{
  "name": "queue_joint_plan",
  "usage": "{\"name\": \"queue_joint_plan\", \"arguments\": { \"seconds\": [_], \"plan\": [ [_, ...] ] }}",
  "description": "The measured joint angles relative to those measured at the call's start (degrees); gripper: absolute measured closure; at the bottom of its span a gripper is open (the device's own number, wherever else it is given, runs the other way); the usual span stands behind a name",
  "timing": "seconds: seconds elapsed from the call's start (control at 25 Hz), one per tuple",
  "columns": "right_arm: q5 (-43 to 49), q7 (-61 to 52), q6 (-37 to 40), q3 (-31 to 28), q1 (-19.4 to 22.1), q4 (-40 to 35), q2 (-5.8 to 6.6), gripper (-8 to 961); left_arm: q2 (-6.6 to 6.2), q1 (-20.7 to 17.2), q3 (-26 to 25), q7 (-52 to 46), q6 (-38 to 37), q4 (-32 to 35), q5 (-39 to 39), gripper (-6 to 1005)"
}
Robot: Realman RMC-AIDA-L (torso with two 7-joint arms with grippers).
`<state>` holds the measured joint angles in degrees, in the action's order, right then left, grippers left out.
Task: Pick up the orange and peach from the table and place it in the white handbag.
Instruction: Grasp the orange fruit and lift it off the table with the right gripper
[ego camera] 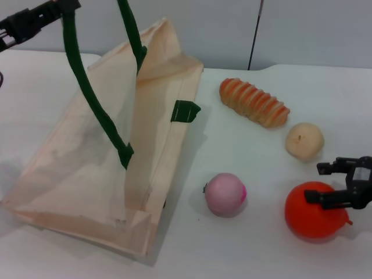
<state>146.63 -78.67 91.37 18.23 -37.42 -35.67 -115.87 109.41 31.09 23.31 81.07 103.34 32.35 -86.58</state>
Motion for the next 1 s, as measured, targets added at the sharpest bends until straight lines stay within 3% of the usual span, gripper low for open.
{"name": "queue_joint_plan", "arguments": {
  "seconds": [1.0],
  "plan": [
    [9.8, -2.5, 4.5, 0.5, -2.5, 0.4, -0.42, 159, 0.11, -0.9, -2.4, 0.4, 0.6, 0.1, -0.1, 865]
  ]
}}
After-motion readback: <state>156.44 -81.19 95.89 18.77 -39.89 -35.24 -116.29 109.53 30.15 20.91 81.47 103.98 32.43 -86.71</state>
